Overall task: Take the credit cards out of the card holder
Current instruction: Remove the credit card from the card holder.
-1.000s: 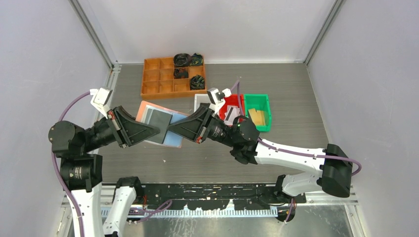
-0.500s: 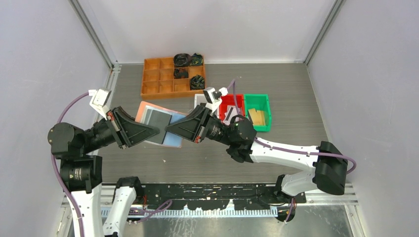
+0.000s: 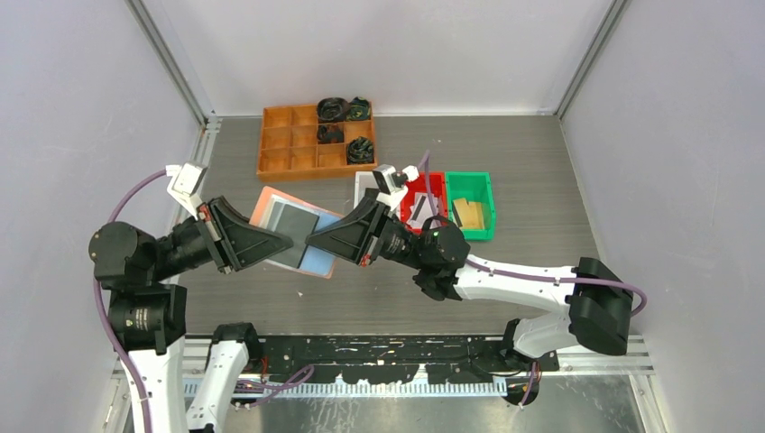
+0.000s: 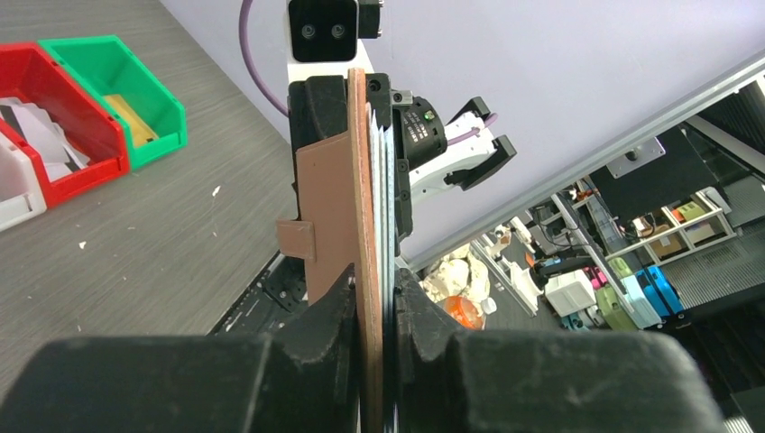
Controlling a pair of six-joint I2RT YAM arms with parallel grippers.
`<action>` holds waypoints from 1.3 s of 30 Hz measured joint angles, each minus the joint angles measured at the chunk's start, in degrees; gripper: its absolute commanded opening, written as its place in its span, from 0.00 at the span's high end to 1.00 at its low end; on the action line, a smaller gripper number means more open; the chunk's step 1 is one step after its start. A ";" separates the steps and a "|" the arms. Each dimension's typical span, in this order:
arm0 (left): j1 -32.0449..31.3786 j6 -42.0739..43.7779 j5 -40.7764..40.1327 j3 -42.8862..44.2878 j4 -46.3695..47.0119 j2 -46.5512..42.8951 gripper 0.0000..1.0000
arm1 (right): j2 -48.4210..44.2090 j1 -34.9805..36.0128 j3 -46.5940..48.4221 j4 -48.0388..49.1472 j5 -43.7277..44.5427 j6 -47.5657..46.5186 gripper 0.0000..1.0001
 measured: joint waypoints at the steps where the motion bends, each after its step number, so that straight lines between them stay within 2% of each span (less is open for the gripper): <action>1: 0.00 -0.04 0.02 0.31 0.00 0.13 0.88 | 0.15 0.00 -0.11 0.70 -0.07 0.31 0.99; 5: -0.13 -0.04 0.37 0.81 -0.22 0.81 0.88 | 0.57 0.02 -0.11 2.34 -0.37 0.70 0.99; 11: -0.26 0.07 0.28 0.87 -0.39 1.25 0.80 | 0.72 0.00 -0.11 2.49 -0.59 1.03 0.99; 14: -0.24 0.50 -0.61 0.87 -0.17 1.05 0.63 | 0.72 -0.13 -0.13 2.73 -1.18 1.22 0.99; 16: -0.24 0.83 -1.20 0.90 -0.22 1.07 0.57 | 0.68 -0.33 -0.33 2.99 -1.46 1.27 0.99; 19: -0.24 1.09 -2.40 0.90 -0.20 1.07 0.61 | 0.50 -0.35 -1.07 3.15 -1.73 1.25 0.99; 23: -0.24 0.55 -3.21 0.81 0.85 0.98 0.77 | 0.50 -0.35 -1.18 3.04 -2.01 1.25 0.99; 27: -0.24 0.24 -3.37 0.81 1.57 0.79 0.87 | 0.50 -0.37 -1.18 2.95 -2.05 1.22 0.99; 36: -0.24 0.26 -3.17 0.81 1.33 0.52 0.92 | -0.22 -0.35 -2.64 2.97 -1.42 0.63 0.99; 39: -0.24 0.24 -3.17 0.81 1.25 0.52 0.92 | -0.59 -0.35 -2.91 3.02 -1.46 0.37 0.96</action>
